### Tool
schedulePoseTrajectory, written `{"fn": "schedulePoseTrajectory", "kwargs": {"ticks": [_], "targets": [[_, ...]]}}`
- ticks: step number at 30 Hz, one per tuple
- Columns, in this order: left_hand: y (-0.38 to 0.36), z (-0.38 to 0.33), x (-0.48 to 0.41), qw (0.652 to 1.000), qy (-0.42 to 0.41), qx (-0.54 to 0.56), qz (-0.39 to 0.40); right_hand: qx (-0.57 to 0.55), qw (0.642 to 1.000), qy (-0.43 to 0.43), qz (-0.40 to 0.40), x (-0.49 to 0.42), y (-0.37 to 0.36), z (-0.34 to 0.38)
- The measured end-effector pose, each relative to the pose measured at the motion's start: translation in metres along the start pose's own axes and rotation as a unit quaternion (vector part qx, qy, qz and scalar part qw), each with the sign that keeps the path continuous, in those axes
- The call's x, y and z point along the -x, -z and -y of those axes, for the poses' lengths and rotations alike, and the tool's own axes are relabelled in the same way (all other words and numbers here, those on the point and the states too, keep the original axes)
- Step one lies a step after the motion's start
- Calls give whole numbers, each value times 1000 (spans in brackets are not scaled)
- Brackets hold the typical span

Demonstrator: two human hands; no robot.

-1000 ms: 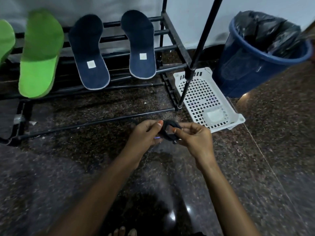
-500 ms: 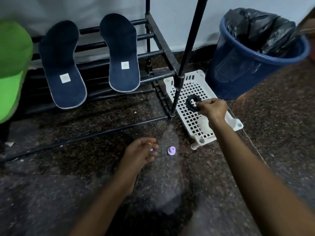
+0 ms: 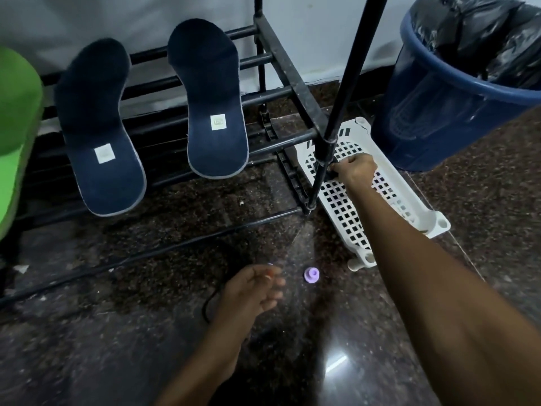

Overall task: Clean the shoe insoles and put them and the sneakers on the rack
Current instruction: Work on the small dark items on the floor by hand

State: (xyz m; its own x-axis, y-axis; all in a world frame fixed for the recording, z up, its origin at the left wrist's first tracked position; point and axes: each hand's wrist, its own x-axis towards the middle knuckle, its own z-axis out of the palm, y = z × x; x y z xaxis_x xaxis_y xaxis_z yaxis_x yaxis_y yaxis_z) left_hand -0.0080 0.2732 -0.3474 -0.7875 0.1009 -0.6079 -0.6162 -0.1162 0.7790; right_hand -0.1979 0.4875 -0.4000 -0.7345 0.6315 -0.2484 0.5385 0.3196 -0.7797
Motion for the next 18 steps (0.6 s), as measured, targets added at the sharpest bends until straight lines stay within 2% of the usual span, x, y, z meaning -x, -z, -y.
{"fn": "schedulePoseTrajectory", "kwargs": {"ticks": [9, 18], "targets": [[-2, -1, -1, 1000, 0, -11, -3, 20, 999, -3, 26, -4, -2, -1], [-3, -3, 2, 1000, -8, -11, -1, -23, 999, -5, 45, 4, 6, -3]]}}
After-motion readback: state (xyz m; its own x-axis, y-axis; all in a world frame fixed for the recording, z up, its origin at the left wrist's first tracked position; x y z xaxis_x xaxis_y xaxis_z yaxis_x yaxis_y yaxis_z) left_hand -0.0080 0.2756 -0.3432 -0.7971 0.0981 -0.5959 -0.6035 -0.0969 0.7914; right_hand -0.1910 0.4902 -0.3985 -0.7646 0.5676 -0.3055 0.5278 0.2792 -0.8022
